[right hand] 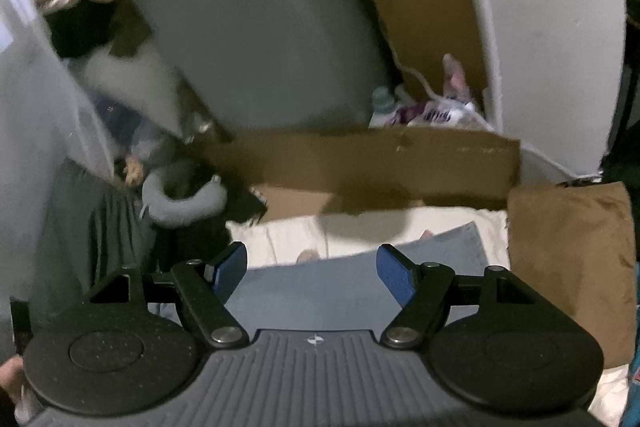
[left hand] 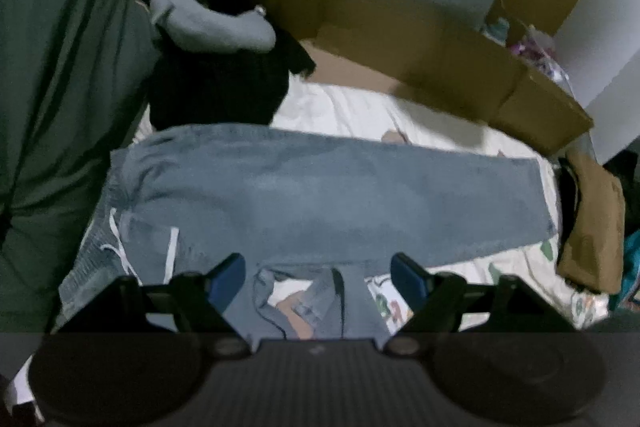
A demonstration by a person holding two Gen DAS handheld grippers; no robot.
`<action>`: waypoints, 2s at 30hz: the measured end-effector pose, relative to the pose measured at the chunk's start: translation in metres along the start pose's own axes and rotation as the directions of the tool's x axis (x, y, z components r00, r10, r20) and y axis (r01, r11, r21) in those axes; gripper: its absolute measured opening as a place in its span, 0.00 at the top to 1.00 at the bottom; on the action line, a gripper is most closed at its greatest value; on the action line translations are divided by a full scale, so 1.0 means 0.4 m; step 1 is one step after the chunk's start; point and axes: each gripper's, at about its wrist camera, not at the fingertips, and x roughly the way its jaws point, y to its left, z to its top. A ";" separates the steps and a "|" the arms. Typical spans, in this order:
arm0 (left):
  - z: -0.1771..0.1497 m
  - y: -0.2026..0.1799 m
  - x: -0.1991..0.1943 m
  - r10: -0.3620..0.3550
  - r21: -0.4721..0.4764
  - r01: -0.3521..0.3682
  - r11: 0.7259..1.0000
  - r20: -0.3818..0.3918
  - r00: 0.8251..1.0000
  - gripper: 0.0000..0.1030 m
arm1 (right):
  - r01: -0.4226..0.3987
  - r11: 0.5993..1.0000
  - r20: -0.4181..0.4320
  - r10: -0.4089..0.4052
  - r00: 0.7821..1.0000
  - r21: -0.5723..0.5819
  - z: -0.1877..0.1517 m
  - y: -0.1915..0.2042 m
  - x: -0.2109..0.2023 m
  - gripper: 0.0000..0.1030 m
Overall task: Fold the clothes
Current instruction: 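Open both grippers and lift them away from the spread pants, then move both open tools toward the hems of the denim pant legs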
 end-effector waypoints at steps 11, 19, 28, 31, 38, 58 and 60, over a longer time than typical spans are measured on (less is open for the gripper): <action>-0.066 0.011 0.089 -0.034 -0.072 0.031 0.997 -0.034 0.999 0.21 | -0.023 0.997 -0.117 0.014 0.993 -0.075 -0.139 -0.033 0.109 0.25; -0.117 -0.005 0.203 -0.088 -0.135 0.077 0.988 -0.082 0.993 0.21 | -0.002 0.999 -0.168 -0.007 0.986 -0.051 -0.233 -0.069 0.207 0.25; -0.162 -0.069 0.396 -0.142 -0.155 0.118 0.981 -0.152 0.978 0.21 | 0.031 0.999 -0.127 -0.034 0.991 -0.024 -0.342 -0.107 0.263 0.25; -0.166 -0.084 0.448 -0.138 -0.145 0.113 0.983 -0.172 0.975 0.21 | 0.018 0.998 -0.144 -0.026 0.989 -0.058 -0.354 -0.107 0.279 0.25; -0.167 -0.103 0.531 -0.149 -0.143 0.122 0.982 -0.197 0.969 0.21 | -0.030 0.999 -0.194 0.025 0.981 -0.024 -0.378 -0.126 0.326 0.25; -0.151 -0.091 0.662 -0.167 -0.154 0.126 0.980 -0.288 0.943 0.93 | -0.039 0.997 -0.338 0.017 0.941 -0.059 -0.471 -0.127 0.466 0.25; -0.142 -0.074 0.631 -0.174 -0.133 0.142 0.981 -0.272 0.946 0.93 | -0.045 0.997 -0.347 0.020 0.938 -0.065 -0.482 -0.119 0.475 0.25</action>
